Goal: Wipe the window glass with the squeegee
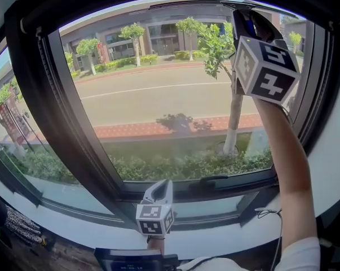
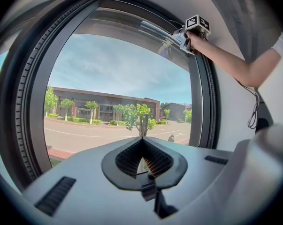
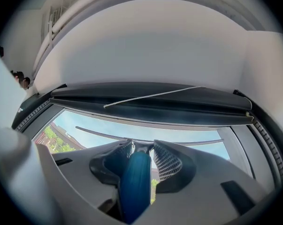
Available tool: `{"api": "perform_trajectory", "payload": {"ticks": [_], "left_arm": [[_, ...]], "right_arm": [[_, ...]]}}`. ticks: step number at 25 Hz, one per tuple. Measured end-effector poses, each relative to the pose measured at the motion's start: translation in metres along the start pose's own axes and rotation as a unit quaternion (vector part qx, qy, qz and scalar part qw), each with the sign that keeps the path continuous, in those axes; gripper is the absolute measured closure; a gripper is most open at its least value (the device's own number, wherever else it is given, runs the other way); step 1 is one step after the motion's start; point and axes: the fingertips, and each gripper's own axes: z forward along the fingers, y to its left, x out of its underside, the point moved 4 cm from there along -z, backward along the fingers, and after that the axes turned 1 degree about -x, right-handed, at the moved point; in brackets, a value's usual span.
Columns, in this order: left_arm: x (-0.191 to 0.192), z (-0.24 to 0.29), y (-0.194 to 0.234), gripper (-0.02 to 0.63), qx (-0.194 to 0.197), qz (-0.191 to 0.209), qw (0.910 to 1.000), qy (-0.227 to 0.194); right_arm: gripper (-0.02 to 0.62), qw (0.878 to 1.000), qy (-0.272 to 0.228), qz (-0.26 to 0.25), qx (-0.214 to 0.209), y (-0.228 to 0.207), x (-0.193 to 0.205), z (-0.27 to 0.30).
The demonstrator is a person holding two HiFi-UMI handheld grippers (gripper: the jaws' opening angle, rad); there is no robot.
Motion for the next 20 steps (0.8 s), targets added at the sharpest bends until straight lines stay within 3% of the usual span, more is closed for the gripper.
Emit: {"api": "perform_trajectory", "payload": {"ticks": [20], "left_arm": [[-0.037,-0.010,-0.027,0.606,0.044,0.020,0.9982,-0.035]], "right_arm": [[0.446,1.000,0.006,-0.002,0.008,0.001,0.012,-0.016]]}}
